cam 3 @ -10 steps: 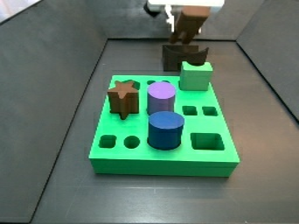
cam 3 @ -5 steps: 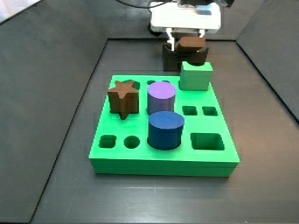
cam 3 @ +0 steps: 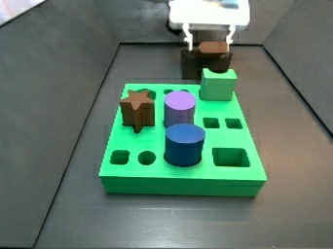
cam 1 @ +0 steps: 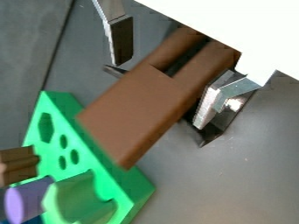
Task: Pick up the square-circle object. Move up. Rotate the square-circle object. Place the square-circle object on the fixture. Regrasp the square-circle object. Move to above the board. Insert the square-circle object.
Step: Regrasp the square-circle object.
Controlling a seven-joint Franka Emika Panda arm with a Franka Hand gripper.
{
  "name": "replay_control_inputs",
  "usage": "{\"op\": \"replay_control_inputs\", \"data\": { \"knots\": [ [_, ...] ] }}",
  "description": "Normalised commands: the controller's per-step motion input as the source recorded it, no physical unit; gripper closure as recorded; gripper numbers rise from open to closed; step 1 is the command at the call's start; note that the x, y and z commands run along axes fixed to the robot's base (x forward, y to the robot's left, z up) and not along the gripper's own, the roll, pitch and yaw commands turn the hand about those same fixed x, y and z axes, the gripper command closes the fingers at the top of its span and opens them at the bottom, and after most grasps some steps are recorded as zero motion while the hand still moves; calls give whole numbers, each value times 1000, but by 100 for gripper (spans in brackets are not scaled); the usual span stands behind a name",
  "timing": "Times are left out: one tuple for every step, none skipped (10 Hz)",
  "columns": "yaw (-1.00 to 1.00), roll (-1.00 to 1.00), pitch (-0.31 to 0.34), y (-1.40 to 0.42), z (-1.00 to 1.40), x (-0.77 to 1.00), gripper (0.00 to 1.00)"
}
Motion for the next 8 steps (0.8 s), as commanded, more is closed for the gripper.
{"op": "replay_control_inputs", "data": {
  "knots": [
    [16,32,26,3,1000,-34,0],
    [12,35,36,4,1000,-38,0],
    [3,31,54,7,898,-40,0],
    [-2,22,58,8,717,-36,0],
    [-11,19,56,10,531,-32,0],
    [-19,17,57,11,283,-31,0],
    [0,-5,-77,0,0,-1000,0],
    [-2,-26,-107,-4,-36,-1000,0]
  ]
}}
